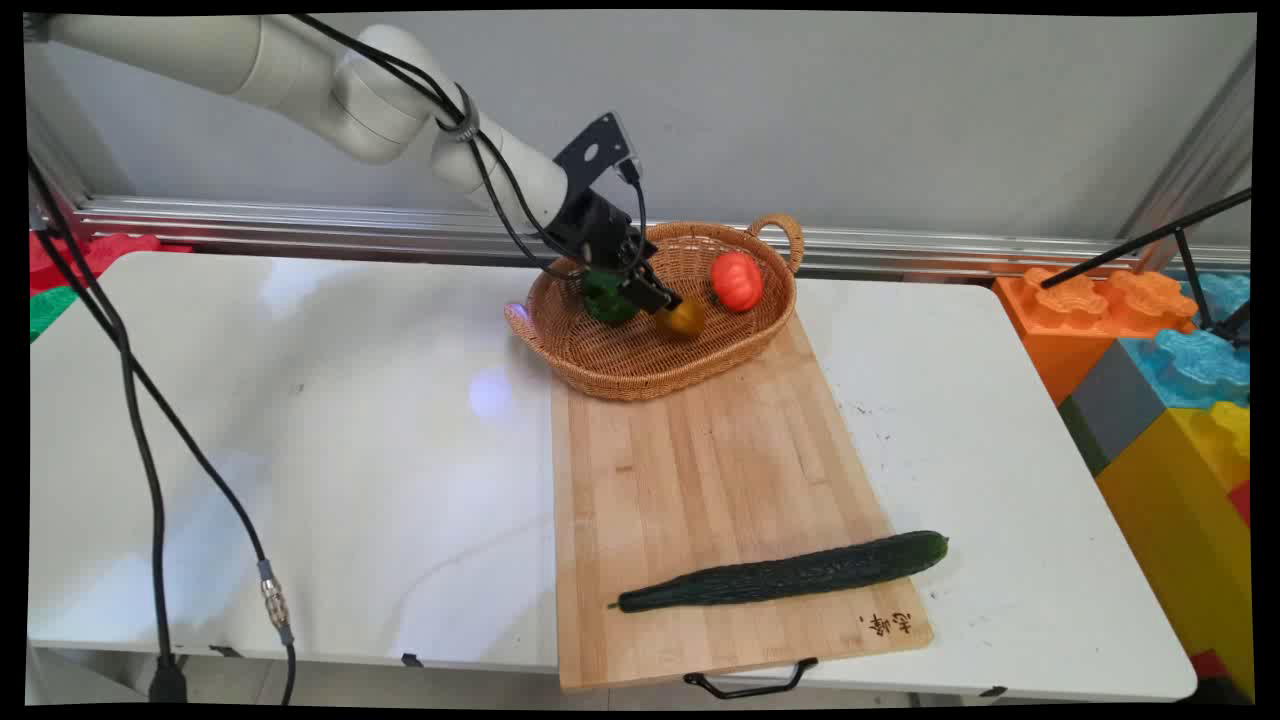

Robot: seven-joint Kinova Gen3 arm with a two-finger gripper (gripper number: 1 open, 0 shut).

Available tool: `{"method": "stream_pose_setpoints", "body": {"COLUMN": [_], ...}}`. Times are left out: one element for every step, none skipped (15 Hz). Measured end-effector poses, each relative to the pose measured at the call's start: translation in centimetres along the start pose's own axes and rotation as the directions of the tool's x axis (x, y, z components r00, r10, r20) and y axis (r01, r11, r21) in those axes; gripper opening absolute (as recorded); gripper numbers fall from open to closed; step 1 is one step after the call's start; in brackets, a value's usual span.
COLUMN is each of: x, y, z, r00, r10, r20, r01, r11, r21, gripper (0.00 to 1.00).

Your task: Pick up the cucumber from the cutting board

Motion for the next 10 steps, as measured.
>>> {"method": "stream_pose_setpoints", "body": {"x": [0.1, 0.3, 0.4, 0.9, 1.3, 1.7, 2.1, 2.7, 3.3, 3.9], "y": [0.3, 0.8, 1.2, 2.1, 3.1, 4.1, 5.4, 6.6, 7.9, 9.3], "z": [0.1, 0.1, 0.1, -0.2, -0.4, -0.7, -1.1, -1.4, -1.7, -2.1], "r00": [1.000, 1.000, 1.000, 0.999, 0.999, 0.998, 0.997, 0.996, 0.995, 0.994], "r10": [-0.007, -0.014, -0.019, -0.030, -0.042, -0.058, -0.077, -0.090, -0.102, -0.107], "r20": [-0.001, -0.004, -0.006, -0.010, -0.013, -0.013, -0.011, -0.009, -0.005, 0.000], "r01": [0.007, 0.013, 0.019, 0.030, 0.041, 0.057, 0.075, 0.088, 0.100, 0.105], "r11": [1.000, 1.000, 0.999, 0.998, 0.997, 0.994, 0.991, 0.988, 0.983, 0.979], "r21": [-0.011, -0.022, -0.031, -0.051, -0.070, -0.088, -0.111, -0.130, -0.152, -0.174], "gripper": [1.00, 1.00, 1.00, 1.00, 1.00, 1.00, 1.00, 1.00, 1.00, 1.00]}}
